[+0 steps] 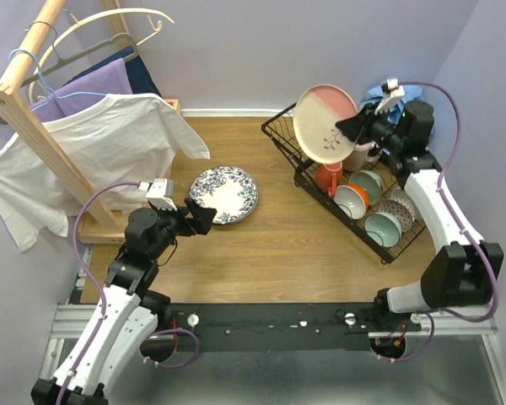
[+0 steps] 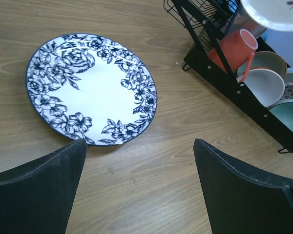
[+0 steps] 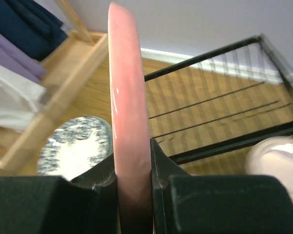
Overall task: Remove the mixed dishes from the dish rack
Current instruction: Pick up the plate from the dish rack.
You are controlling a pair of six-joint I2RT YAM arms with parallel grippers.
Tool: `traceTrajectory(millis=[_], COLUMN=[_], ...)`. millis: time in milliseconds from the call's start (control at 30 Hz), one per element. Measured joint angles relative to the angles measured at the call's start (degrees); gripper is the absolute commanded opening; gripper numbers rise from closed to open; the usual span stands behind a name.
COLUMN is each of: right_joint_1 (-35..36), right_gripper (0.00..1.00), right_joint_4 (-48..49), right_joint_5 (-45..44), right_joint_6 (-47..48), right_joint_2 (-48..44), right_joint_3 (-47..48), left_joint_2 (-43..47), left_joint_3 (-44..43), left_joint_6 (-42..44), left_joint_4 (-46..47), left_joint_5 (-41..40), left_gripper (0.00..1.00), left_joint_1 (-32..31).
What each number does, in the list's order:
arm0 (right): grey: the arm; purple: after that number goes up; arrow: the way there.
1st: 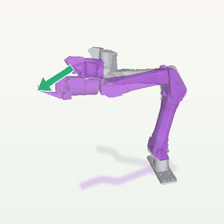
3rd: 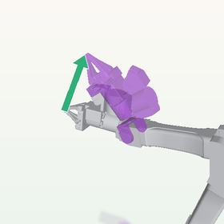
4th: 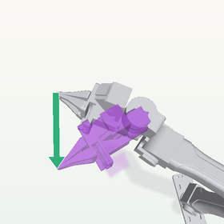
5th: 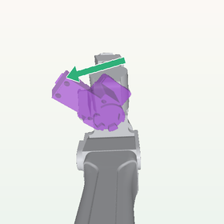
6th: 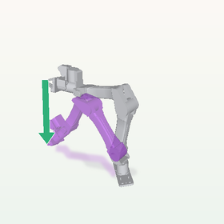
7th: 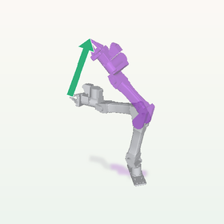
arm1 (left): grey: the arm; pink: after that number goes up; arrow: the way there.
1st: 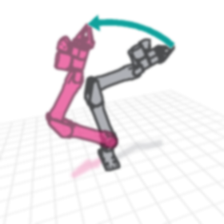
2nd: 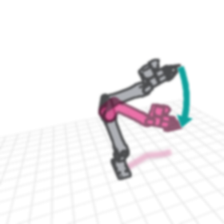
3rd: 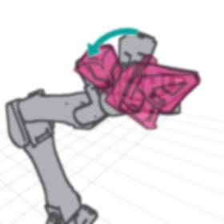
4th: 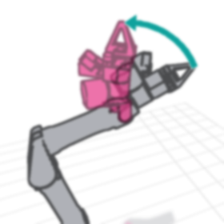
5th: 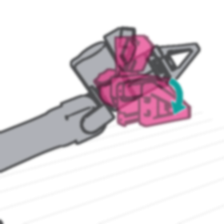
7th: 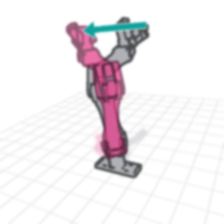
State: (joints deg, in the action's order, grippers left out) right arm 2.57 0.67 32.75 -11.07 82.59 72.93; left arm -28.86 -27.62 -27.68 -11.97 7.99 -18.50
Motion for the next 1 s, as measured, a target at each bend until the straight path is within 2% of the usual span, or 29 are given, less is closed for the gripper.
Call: traceTrajectory(millis=[333,533,700,1000], right_joint_1=[0.7,2.64,4.7,7.58], right_gripper=[0.01,0.01,0.01,0.01], right_joint_4=[17.94,25.22,33.46,41.42], right_joint_5=[5.75,7.08,7.65,7.65], right_joint_6=[-26.8,-35.67,-43.8,-52.96], right_joint_2=[-8.72,-11.21,-12.61,-14.03], right_joint_3=[-22.99,-31.17,-38.51,-46.07], left_joint_2=[-10.82,-15.39,-20.68,-29.88], left_joint_3=[0.0,0.0,-0.02,-0.26], left_joint_6=[-7.65,-12.31,-15.72,-24.15], left_joint_4=[10.71,17.27,22.58,32.74], left_joint_5=[3.85,4.48,3.17,-0.7], left_gripper=[0.99,0.99,0.99,0.97], left_joint_1=[-0.74,-3.82,-9.29,-15.78])
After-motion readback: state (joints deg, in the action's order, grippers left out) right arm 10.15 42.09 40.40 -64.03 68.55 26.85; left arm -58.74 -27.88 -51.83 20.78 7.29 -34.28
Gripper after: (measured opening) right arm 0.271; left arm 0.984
